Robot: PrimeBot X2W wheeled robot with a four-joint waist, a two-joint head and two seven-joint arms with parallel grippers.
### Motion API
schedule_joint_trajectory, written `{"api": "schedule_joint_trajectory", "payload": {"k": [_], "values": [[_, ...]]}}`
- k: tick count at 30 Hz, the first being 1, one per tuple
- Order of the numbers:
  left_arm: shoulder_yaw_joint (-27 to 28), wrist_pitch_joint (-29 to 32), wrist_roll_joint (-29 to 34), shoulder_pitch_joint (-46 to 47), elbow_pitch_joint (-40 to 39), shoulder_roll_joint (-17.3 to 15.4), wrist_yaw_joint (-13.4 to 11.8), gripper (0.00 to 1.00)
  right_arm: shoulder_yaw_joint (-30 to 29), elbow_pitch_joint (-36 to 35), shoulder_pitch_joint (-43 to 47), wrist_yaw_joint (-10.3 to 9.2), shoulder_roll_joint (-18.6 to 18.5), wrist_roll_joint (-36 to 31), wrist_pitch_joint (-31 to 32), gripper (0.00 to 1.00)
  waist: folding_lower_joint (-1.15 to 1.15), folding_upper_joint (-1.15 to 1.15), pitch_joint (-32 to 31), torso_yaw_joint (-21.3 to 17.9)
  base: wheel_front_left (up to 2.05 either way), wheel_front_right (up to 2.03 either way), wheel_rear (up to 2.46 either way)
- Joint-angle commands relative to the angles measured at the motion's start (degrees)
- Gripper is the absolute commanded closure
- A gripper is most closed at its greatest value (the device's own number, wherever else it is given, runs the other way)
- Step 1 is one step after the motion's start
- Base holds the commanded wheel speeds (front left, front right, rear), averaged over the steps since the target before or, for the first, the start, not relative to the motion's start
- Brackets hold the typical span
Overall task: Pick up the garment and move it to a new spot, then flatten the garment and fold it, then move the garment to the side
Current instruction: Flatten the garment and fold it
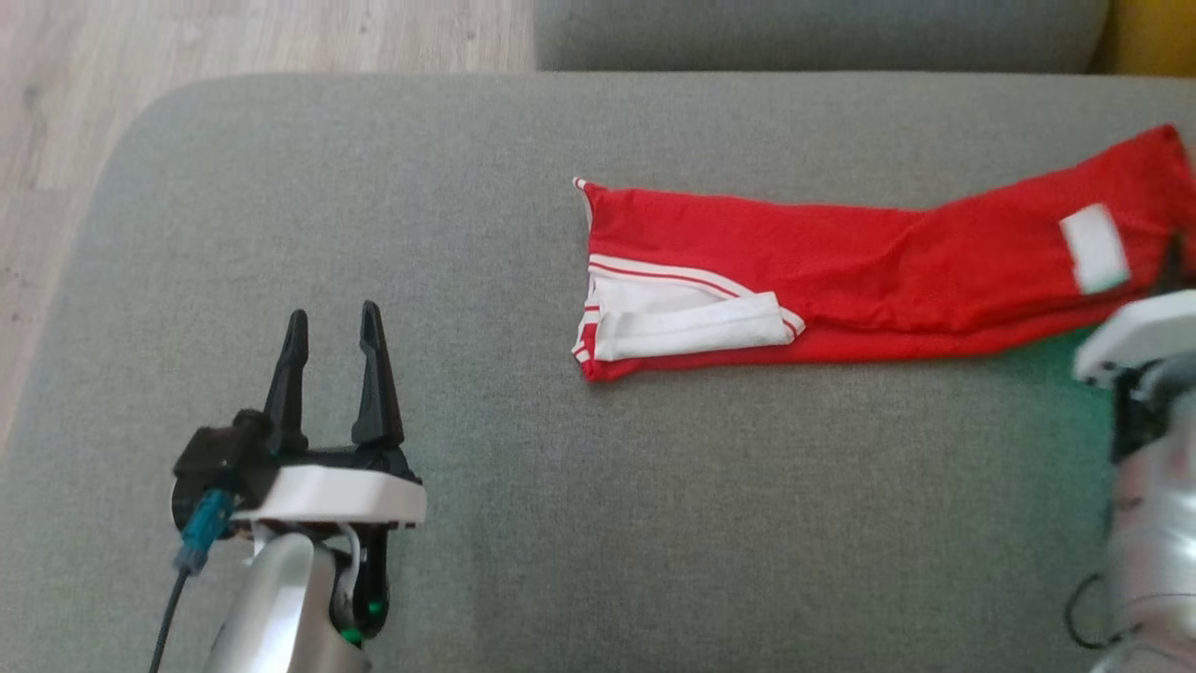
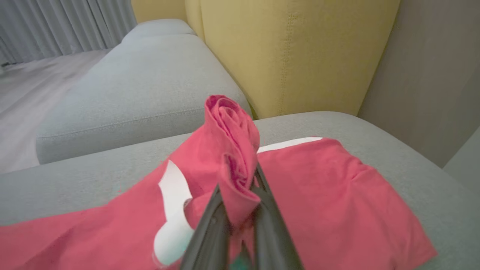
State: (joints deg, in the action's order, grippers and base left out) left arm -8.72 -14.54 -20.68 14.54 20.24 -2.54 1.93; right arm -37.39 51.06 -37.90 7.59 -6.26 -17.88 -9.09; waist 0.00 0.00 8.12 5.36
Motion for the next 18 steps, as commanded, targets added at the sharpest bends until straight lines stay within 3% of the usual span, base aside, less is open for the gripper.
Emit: {"api": "schedule_joint_trajectory", "payload": {"k": [1,6,12,18], "values": [[2.0,-0.5,-0.1,0.0,-1.4,-0.3,-0.3,0.0,2.5,-1.8,-1.8,-0.1,0.7,0.7,-0.6,1.0,0.0,0.0,-0.8,0.1,0.0,0.0,0.0],[2.0,-0.5,0.0,-1.3,-1.2,-0.3,-0.2,0.0,11.0,-1.4,-2.9,-0.1,3.0,5.4,-1.1,1.0,0.0,0.0,-3.0,1.2,0.0,0.0,0.0],[2.0,-0.5,0.4,-2.3,-0.8,-0.3,-0.2,0.0,36.5,1.9,-4.1,-0.1,3.4,27.8,-0.7,1.0,0.0,0.0,-4.5,4.1,0.0,0.0,0.0],[1.2,-0.5,0.3,-2.7,-0.4,-0.3,-0.1,0.0,52.1,-2.3,-1.3,-0.1,3.4,39.3,0.4,1.0,0.0,0.0,-4.8,7.0,0.0,0.0,0.0]]}}
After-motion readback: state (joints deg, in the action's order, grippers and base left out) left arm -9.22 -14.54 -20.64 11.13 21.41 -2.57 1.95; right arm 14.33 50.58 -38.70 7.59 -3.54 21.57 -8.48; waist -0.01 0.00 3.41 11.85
